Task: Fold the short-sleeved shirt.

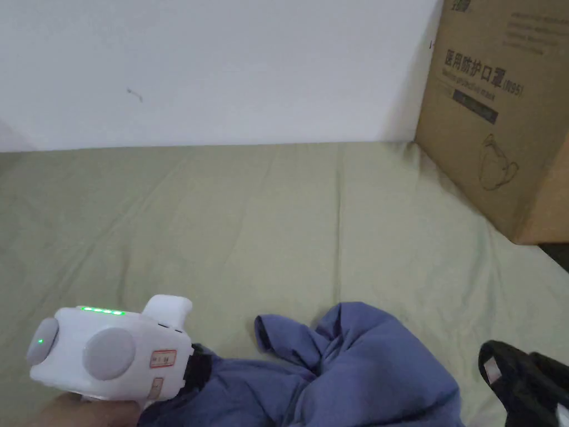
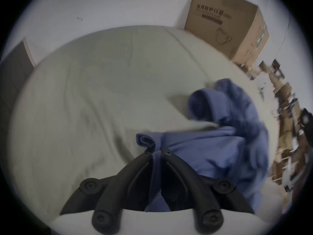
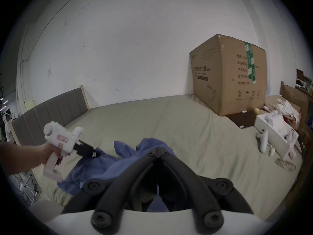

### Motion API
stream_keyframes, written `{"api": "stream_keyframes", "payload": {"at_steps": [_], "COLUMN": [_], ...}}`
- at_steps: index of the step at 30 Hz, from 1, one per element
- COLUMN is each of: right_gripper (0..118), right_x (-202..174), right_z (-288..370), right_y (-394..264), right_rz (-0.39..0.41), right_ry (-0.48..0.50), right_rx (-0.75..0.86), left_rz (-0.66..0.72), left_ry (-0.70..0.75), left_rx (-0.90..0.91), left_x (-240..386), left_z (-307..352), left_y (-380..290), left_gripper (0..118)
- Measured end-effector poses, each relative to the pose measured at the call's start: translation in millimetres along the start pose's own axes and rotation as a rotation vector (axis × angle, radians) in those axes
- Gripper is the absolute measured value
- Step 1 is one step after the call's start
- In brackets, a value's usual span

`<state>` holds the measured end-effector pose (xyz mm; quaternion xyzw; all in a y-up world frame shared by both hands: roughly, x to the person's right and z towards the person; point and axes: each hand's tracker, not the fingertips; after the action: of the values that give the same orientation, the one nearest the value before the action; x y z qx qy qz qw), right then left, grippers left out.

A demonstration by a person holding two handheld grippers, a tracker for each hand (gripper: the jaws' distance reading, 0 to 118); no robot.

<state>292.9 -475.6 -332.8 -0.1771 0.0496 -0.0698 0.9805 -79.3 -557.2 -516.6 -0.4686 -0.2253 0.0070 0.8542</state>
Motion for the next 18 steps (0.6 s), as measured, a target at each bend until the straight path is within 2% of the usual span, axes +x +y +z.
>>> {"api": "stream_keyframes", "payload": {"at_steps": [2,3,4,5,6,7,8,11,12,13,15,16,17,18], "right_gripper": [0,13,70,110,117,117,117,117,117,117,115,101,61,0], "right_x": [4.7,7.7,11.1,14.3,15.6,20.1,17.3,22.3,28.8,31.8,30.9,28.5,24.6,21.1], "right_z": [-34.2,-56.0,-81.2,-112.7,-138.1,-159.7,-188.9,-263.7,-278.7,-297.2,-320.5,-318.4,-320.1,-319.6], "right_y": [26.3,40.0,52.8,63.7,68.6,75.0,78.9,90.4,75.5,71.0,61.2,55.3,55.0,55.0], "right_rz": [0.026,0.039,0.038,0.021,0.005,0.039,-0.05,-0.127,-0.148,-0.15,-0.093,-0.04,0.008,0.021], "right_ry": [0.068,0.117,0.192,0.216,0.235,0.212,0.175,0.065,0.033,0.021,-0.026,-0.029,-0.023,-0.023], "right_rx": [-0.072,-0.157,-0.263,-0.393,-0.484,-0.557,-0.575,-0.765,-0.81,-0.891,-1.017,-0.983,-0.948,-0.937], "left_rz": [-0.041,-0.074,-0.091,-0.086,-0.069,-0.056,-0.045,-0.018,-0.019,-0.021,-0.015,-0.001,0.025,0.049], "left_ry": [0.025,0.059,0.079,0.08,0.074,0.067,0.062,0.045,0.042,0.043,0.046,0.04,0.031,0.022], "left_rx": [0.044,0.076,0.112,0.142,0.16,0.165,0.16,0.129,0.12,0.112,0.097,0.088,0.078,0.077], "left_x": [1.8,2.8,2.1,-0.9,-3.8,-6.3,-9.2,-14.1,-14.6,-15.3,-18.0,-20.3,-22.7,-24.9], "left_z": [18.2,26.7,35.5,43.0,47.7,53.2,55.3,55.0,53.1,50.7,47.3,45.1,42.8,41.8], "left_y": [-11.1,-6.9,-9.9,-13.7,-17.1,-20.6,-23.3,-33.6,-36.8,-39.4,-45.3,-46.8,-48.5,-49.6], "left_gripper": [5,5,5,5,5,5,5,5,5,5,5,5,5,5]}}
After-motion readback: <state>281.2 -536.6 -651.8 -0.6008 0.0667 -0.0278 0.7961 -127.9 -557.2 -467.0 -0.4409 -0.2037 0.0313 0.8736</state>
